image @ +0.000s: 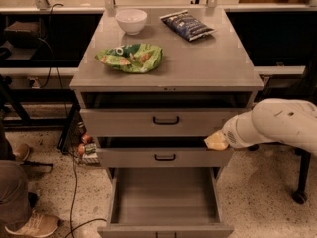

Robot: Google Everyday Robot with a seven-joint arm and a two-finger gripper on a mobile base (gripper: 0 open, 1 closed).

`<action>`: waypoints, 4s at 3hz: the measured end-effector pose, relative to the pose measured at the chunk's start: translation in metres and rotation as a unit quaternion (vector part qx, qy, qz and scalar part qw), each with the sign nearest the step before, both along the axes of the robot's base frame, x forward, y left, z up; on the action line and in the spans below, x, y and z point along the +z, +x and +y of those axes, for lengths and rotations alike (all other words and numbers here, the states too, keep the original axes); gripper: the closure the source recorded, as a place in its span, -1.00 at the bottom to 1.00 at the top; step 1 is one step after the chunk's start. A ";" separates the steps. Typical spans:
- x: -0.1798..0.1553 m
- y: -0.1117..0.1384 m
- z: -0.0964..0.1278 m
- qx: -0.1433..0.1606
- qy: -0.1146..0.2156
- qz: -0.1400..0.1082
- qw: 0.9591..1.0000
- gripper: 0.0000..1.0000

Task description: Place orange into bottom drawer

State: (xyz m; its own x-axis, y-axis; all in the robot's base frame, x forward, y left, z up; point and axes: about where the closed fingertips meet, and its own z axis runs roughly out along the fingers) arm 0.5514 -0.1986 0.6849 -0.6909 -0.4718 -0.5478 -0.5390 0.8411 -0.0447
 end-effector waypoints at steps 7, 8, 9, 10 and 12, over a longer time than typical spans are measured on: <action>-0.281 -0.023 0.054 0.009 0.134 0.072 0.988 1.00; -0.282 -0.023 0.055 0.013 0.133 0.072 0.988 1.00; -0.302 -0.027 0.072 0.054 0.136 0.081 0.986 1.00; -0.353 -0.038 0.132 0.156 0.150 0.098 0.971 1.00; -0.416 -0.034 0.196 0.208 0.173 0.105 0.957 1.00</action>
Offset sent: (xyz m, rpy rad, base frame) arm -0.0048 0.0322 -0.0911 0.0673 0.0321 0.0120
